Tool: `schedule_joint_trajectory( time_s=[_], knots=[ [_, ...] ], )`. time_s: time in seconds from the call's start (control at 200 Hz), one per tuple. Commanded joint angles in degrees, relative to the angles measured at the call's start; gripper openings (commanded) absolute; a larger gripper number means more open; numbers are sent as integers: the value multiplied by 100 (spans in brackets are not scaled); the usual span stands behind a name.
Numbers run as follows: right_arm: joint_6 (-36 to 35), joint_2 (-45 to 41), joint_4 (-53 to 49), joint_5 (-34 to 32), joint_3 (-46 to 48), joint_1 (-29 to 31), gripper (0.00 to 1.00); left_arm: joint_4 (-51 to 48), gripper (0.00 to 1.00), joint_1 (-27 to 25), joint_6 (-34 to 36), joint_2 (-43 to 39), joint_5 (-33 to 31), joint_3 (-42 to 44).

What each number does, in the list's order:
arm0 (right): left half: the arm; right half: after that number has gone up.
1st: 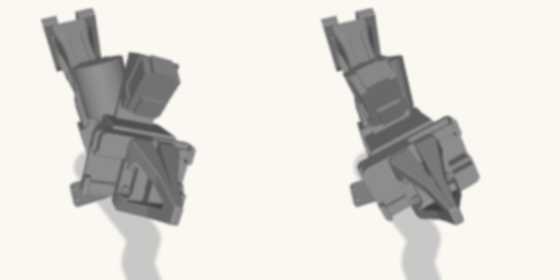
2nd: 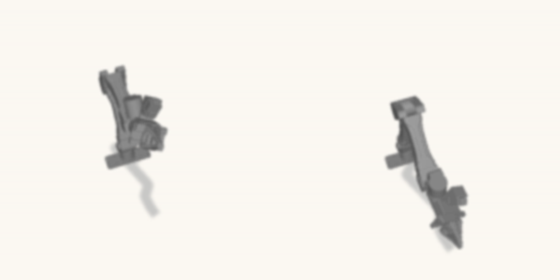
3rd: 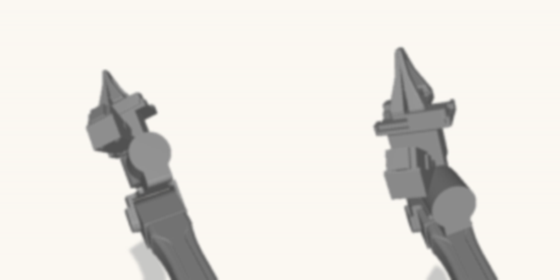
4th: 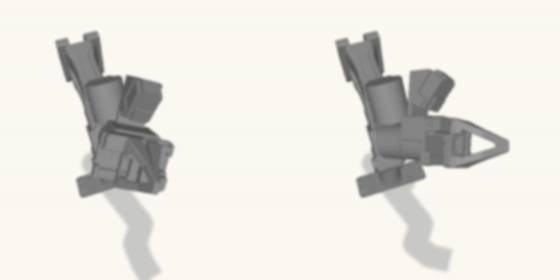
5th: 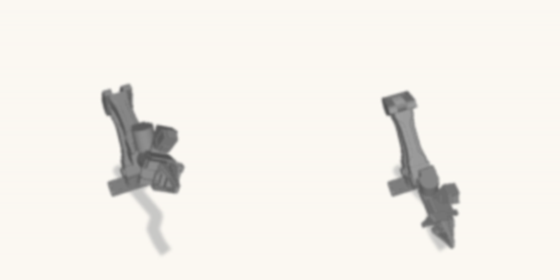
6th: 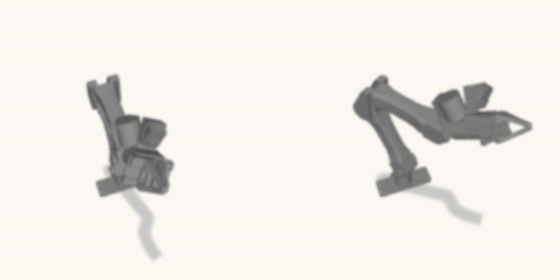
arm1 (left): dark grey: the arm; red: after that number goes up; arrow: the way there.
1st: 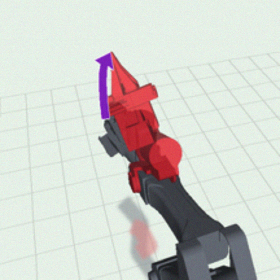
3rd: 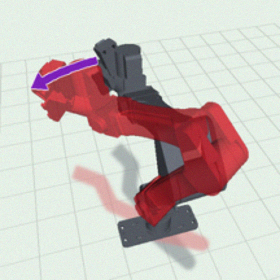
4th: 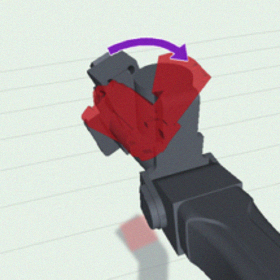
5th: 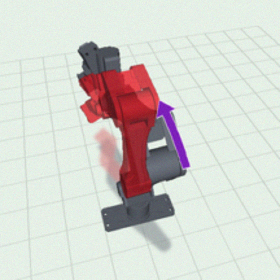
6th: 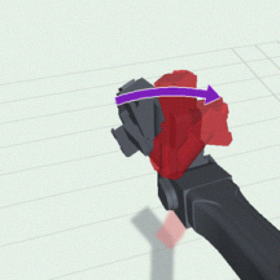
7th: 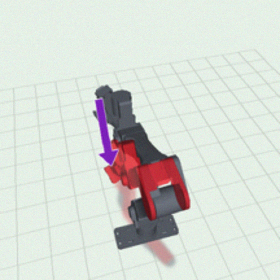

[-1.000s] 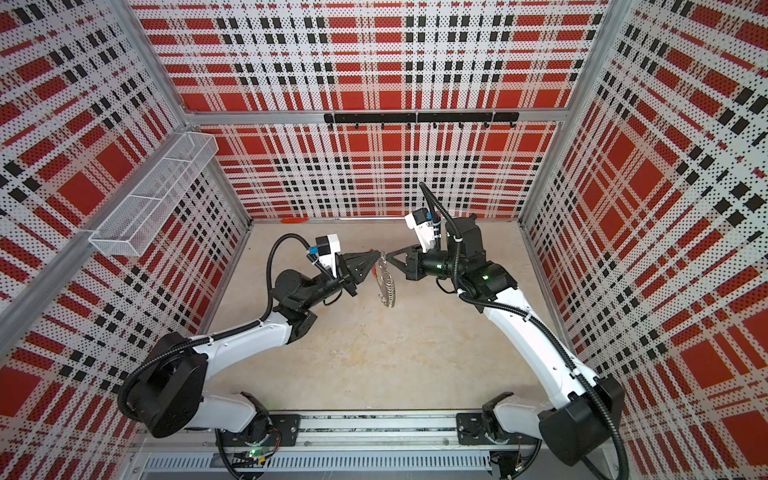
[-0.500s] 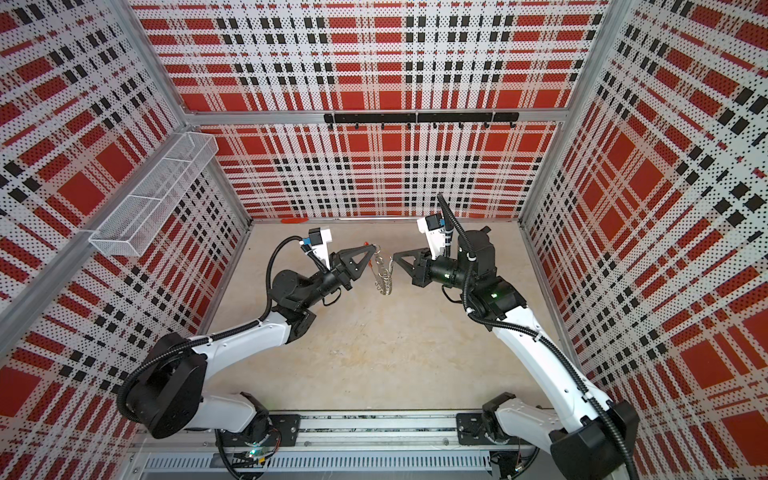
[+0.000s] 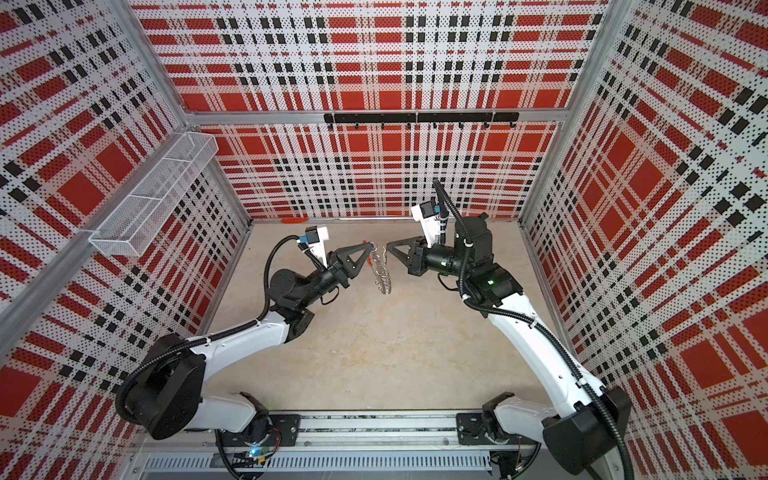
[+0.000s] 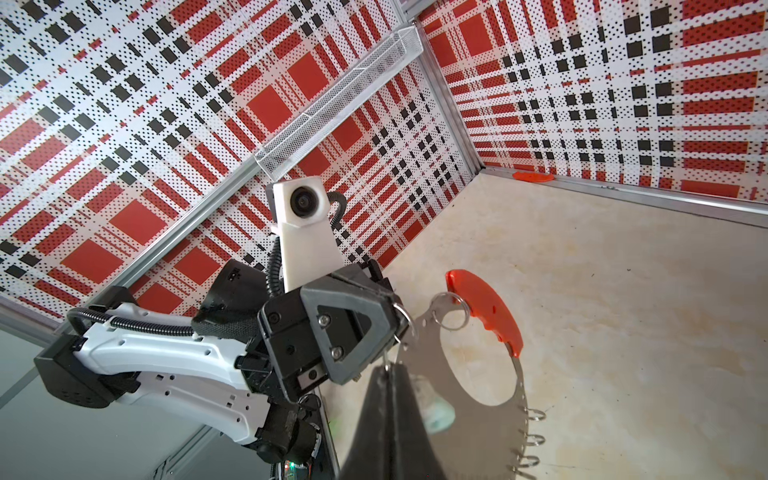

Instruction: Put the keys on the keyring

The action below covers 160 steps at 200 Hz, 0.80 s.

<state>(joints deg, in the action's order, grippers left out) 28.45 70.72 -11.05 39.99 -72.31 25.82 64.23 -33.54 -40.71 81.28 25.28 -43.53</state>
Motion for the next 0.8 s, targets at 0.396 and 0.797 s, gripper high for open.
schedule_joint_trajectory(
  time_s=[0.396,0.797],
  knots=[
    [-72,187,-440,-16,-132,151,0,434,0,337,3873,26,1217,273],
    [-266,370,-562,-19,-133,273,0,1530,0,583,4536,106,1800,556]
  ],
)
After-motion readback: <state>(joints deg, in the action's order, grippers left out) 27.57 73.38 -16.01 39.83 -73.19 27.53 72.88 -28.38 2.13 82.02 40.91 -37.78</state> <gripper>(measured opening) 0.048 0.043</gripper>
